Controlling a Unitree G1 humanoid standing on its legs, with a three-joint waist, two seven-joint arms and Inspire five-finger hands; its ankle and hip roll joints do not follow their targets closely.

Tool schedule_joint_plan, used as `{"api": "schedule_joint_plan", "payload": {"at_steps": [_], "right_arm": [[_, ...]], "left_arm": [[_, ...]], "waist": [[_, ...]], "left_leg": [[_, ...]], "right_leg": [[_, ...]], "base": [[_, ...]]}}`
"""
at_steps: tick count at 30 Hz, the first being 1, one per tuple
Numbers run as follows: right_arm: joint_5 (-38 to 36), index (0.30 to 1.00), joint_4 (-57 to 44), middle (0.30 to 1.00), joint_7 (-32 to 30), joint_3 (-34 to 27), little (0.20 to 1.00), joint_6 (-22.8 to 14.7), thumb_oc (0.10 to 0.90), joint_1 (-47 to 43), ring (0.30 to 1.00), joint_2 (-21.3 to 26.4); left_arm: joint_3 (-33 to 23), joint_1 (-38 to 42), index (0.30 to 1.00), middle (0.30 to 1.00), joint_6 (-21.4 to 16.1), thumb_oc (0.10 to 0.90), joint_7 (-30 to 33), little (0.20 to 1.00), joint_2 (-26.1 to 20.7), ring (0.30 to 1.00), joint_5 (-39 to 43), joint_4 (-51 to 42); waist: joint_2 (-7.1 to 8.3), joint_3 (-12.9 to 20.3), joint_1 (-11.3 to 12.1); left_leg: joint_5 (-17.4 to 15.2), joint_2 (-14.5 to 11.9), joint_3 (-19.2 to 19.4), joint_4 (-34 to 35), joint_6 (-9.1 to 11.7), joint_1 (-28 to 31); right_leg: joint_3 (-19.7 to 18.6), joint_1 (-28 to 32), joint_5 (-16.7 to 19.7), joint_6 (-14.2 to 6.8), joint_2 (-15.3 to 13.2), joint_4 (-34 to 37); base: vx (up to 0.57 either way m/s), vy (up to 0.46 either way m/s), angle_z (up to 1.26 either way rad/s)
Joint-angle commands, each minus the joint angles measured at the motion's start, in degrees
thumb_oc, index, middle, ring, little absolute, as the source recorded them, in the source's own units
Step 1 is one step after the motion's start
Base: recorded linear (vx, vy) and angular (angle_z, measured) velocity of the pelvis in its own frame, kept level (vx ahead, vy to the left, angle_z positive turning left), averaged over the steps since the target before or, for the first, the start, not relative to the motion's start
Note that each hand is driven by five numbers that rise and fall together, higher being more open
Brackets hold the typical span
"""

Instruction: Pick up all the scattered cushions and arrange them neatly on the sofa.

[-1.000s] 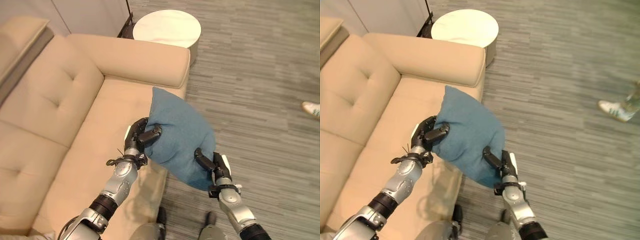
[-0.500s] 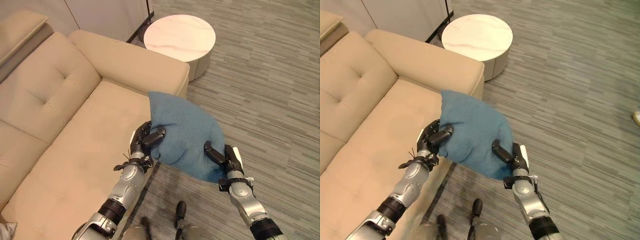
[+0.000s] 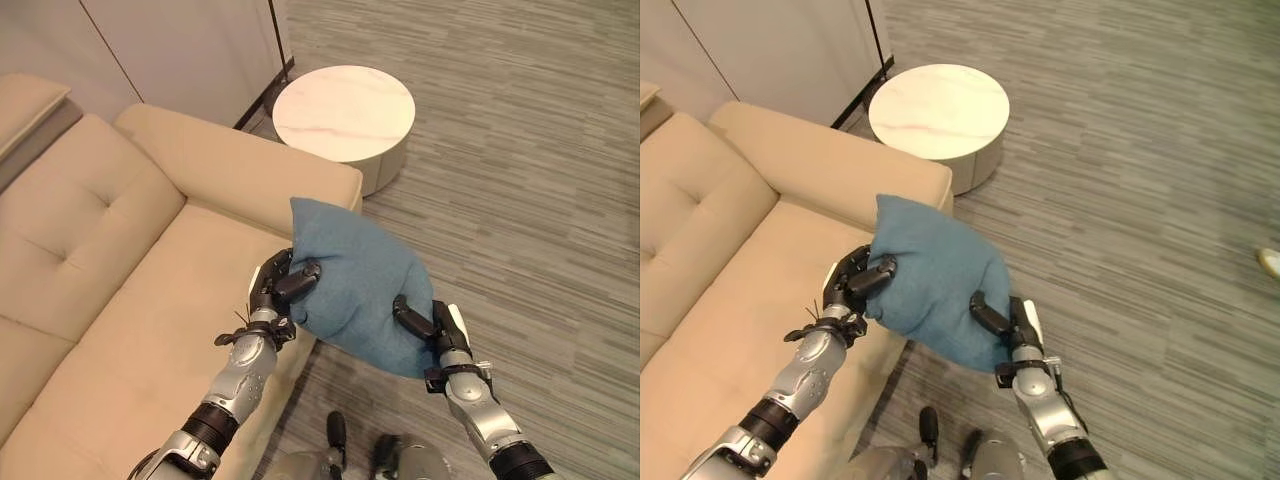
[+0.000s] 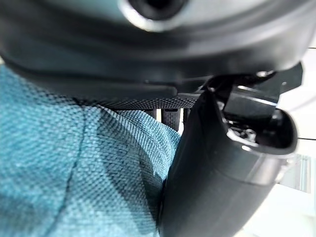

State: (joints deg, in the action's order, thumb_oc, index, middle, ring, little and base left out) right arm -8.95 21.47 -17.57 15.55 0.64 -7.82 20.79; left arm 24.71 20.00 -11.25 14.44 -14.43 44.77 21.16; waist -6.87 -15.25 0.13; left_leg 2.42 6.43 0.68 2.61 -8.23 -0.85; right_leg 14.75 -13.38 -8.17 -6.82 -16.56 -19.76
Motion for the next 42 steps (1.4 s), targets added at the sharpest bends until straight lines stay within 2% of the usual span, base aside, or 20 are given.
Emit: {"api": "schedule_joint_plan", "payload": {"at_steps": [1,2,3,6,8,11,12,13,15,16,18,25,27,28,29,32,33,36,39,42], "right_arm": [[2.1,0.3,-11.8,0.3,4.7,3.3,0.3,-10.0,0.4,-10.4,0.3,-7.0],[2.3,0.3,-11.8,0.3,4.5,2.6,0.3,-10.0,0.4,-9.4,0.3,-6.3],[2.3,0.3,-11.8,0.3,4.4,2.4,0.3,-10.0,0.4,-9.1,0.3,-6.1],[1.6,0.3,-11.5,0.3,4.6,1.6,0.3,-9.7,0.4,-9.1,0.3,-5.8],[1.4,0.3,-11.3,0.3,4.2,1.7,0.3,-10.1,0.4,-9.9,0.3,-5.0],[1.4,0.3,-11.6,0.3,3.1,1.1,0.3,-10.9,0.4,-11.7,0.3,-2.9],[1.1,0.3,-11.6,0.3,1.9,0.3,0.3,-10.9,0.4,-13.4,0.3,-2.2],[1.1,0.3,-11.5,0.3,1.9,0.3,0.3,-10.9,0.4,-13.4,0.3,-2.2],[1.5,0.3,-10.2,0.3,0.2,-0.2,0.3,-10.7,0.4,-16.6,0.3,-1.0],[1.5,0.3,-10.2,0.3,0.2,-0.1,0.3,-10.7,0.4,-16.6,0.3,-1.0],[1.9,0.3,-10.4,0.3,-0.2,-1.0,0.3,-10.3,0.4,-17.0,0.3,-0.6],[3.9,0.3,-9.2,0.3,1.0,-0.5,0.3,-9.3,0.4,-19.3,0.3,-1.5],[4.7,0.3,-10.3,0.3,1.6,-1.1,0.3,-8.5,0.4,-20.1,0.3,-1.6],[4.7,0.3,-10.3,0.3,1.6,-1.1,0.3,-8.5,0.4,-20.1,0.3,-1.6],[0.9,0.3,-11.8,0.3,1.4,-2.4,0.3,-9.3,0.4,-20.1,0.3,-2.9],[-1.2,0.3,-13.0,0.3,1.7,-3.0,0.3,-9.8,0.4,-20.4,0.3,-3.2],[-1.6,0.3,-12.6,0.3,1.8,-2.8,0.3,-10.0,0.4,-22.1,0.3,-2.7],[-0.4,0.3,-10.1,0.3,1.1,-1.8,0.3,-9.6,0.4,-25.6,0.3,-1.0],[0.0,0.3,-5.5,0.3,0.7,0.0,0.3,-8.5,0.4,-29.6,0.3,2.4],[1.7,0.3,-2.3,0.3,1.1,1.9,0.3,-7.4,0.4,-34.1,0.3,4.6]], "left_arm": [[7.8,7.4,0.3,0.3,-5.1,0.4,-7.7,0.3,7.7,0.3,-4.8,-6.9],[8.1,7.3,0.3,0.3,-5.5,0.4,-7.1,0.3,7.5,0.3,-5.9,-6.5],[8.4,7.0,0.3,0.3,-5.7,0.4,-7.3,0.3,7.7,0.3,-5.9,-6.7],[8.0,7.4,0.3,0.3,-5.5,0.4,-7.0,0.3,7.4,0.3,-6.1,-5.5],[6.8,8.4,0.3,0.3,-5.9,0.4,-5.7,0.3,6.8,0.3,-6.6,-5.5],[4.6,9.4,0.3,0.3,-6.2,0.4,-4.0,0.3,6.3,0.3,-6.6,-5.8],[3.9,10.2,0.3,0.3,-6.2,0.4,-3.0,0.3,6.3,0.3,-6.2,-5.8],[3.9,10.2,0.3,0.3,-6.2,0.4,-3.0,0.3,6.3,0.3,-6.2,-5.8],[2.0,10.5,0.3,0.3,-6.2,0.4,-2.2,0.3,7.0,0.3,-4.6,-4.8],[2.0,10.5,0.3,0.3,-6.2,0.4,-2.2,0.3,7.0,0.3,-4.5,-4.8],[1.1,9.5,0.3,0.3,-5.7,0.4,-2.2,0.3,7.0,0.3,-3.8,-4.7],[0.3,6.6,0.3,0.3,-3.3,0.4,-3.4,0.3,5.1,0.3,-5.2,-4.1],[0.4,6.3,0.3,0.3,-3.1,0.4,-3.9,0.3,4.7,0.3,-5.4,-4.2],[0.4,6.4,0.3,0.3,-3.1,0.4,-3.9,0.3,4.7,0.3,-5.4,-4.2],[1.1,7.5,0.3,0.3,-3.3,0.4,-3.4,0.3,5.0,0.3,-5.3,-3.9],[2.1,8.9,0.3,0.3,-3.6,0.4,-3.6,0.3,5.4,0.3,-4.6,-4.1],[2.0,11.0,0.3,0.3,-3.6,0.4,-3.7,0.3,5.2,0.3,-4.8,-3.9],[1.9,15.2,0.3,0.3,-4.0,0.4,-3.3,0.3,4.4,0.3,-5.6,-1.6],[3.0,21.3,0.3,0.3,-3.7,0.4,-2.8,0.3,3.8,0.3,-6.8,2.9],[3.1,25.5,0.3,0.3,-3.3,0.4,-1.7,0.3,4.3,0.3,-8.8,5.1]], "waist": [[0.62,8.7,0.4],[1.44,8.7,-1.3],[1.92,8.6,-1.5],[3.35,9.2,-1.7],[4.05,9.8,-1.2],[4.45,10.2,-0.7],[4.82,9.9,-0.6],[4.87,10.0,-0.8],[5.62,9.7,-0.7],[5.6,9.7,-0.8],[5.14,10.5,-0.7],[6.27,12.3,2.3],[6.54,12.2,2.9],[6.6,12.3,2.9],[5.95,11.9,2.3],[5.97,12.1,1.4],[6.24,12.2,0.8],[6.53,11.3,0.0],[8.2,11.0,-0.3],[8.73,11.8,-0.6]], "left_leg": [[-5.7,-3.2,2.3,0.9,7.7,4.1],[-7.6,-4.0,-0.6,0.2,8.6,5.7],[-8.3,-4.3,-1.7,-0.3,9.1,6.5],[-9.7,-5.0,-4.4,-1.5,10.1,6.7],[-9.3,-7.6,-6.1,-2.7,11.9,6.2],[-7.2,-10.2,-8.4,-3.3,14.0,4.0],[-4.8,-11.6,-5.6,-3.6,14.7,1.8],[-4.7,-11.5,-5.7,-3.6,14.7,1.6],[-2.0,-15.5,5.3,-2.9,14.7,-0.1],[-1.9,-15.5,5.3,-2.8,14.7,0.0],[0.1,-17.4,9.2,0.0,15.5,0.7],[-2.2,-12.6,7.0,1.8,13.1,2.6],[-3.1,-9.5,6.0,2.2,11.2,3.4],[-3.0,-9.4,6.0,2.3,11.1,3.2],[-3.8,-8.3,4.6,2.3,10.0,4.1],[-4.9,-7.7,2.8,2.4,9.4,5.2],[-5.4,-7.4,1.5,2.4,9.5,5.5],[-5.9,-7.5,-1.2,2.3,9.8,6.9],[-7.3,-7.0,-4.5,1.3,10.2,7.4],[-7.1,-7.5,-6.0,1.8,10.7,7.8]], "right_leg": [[-6.4,7.4,10.4,-5.2,1.0,12.4],[-14.1,5.8,13.6,-6.5,0.4,16.2],[-15.2,5.4,15.0,-7.5,0.6,16.4],[-14.4,7.8,13.4,-7.7,1.5,18.9],[-13.3,8.3,11.7,-6.7,3.8,17.9],[-7.6,11.2,9.0,-4.3,6.2,18.9],[-3.5,13.1,7.9,-3.5,6.0,19.1],[-3.4,12.9,8.0,-3.5,5.9,19.2],[3.3,15.1,7.4,-3.3,4.8,19.4],[3.3,15.2,7.4,-3.3,4.8,19.5],[6.7,16.4,7.4,-3.7,4.8,19.9],[8.2,18.4,10.2,-6.4,0.1,18.0],[7.2,16.6,17.5,-8.2,-4.8,9.4],[7.1,16.4,17.7,-8.2,-4.9,9.5],[4.6,14.8,18.2,-7.6,-5.6,3.5],[0.2,12.8,16.3,-6.0,-3.3,3.4],[-2.3,11.6,13.6,-4.8,0.0,11.1],[-6.7,8.2,14.5,-5.7,3.3,18.6],[-7.2,9.5,14.3,-6.2,3.7,21.3],[-7.4,9.9,15.2,-6.3,4.3,20.8]], "base": [[0.39,-0.442,0.55],[0.35,-0.422,0.66],[0.38,-0.476,0.9],[0.14,-0.243,0.95],[0.16,-0.4,0.67],[0.08,-0.295,0.43],[0.02,-0.146,1.31],[-0.01,-0.077,1.87],[-0.03,-0.01,1.69],[-0.01,0.032,1.01],[0.05,0.112,0.74],[0.08,0.258,0.35],[0.06,0.388,0.21],[0.06,0.329,0.45],[0.09,0.28,0.69],[0.12,0.148,0.75],[0.21,0.043,0.53],[0.19,-0.035,0.52],[0.14,-0.069,0.93],[0.14,-0.115,0.95]]}}
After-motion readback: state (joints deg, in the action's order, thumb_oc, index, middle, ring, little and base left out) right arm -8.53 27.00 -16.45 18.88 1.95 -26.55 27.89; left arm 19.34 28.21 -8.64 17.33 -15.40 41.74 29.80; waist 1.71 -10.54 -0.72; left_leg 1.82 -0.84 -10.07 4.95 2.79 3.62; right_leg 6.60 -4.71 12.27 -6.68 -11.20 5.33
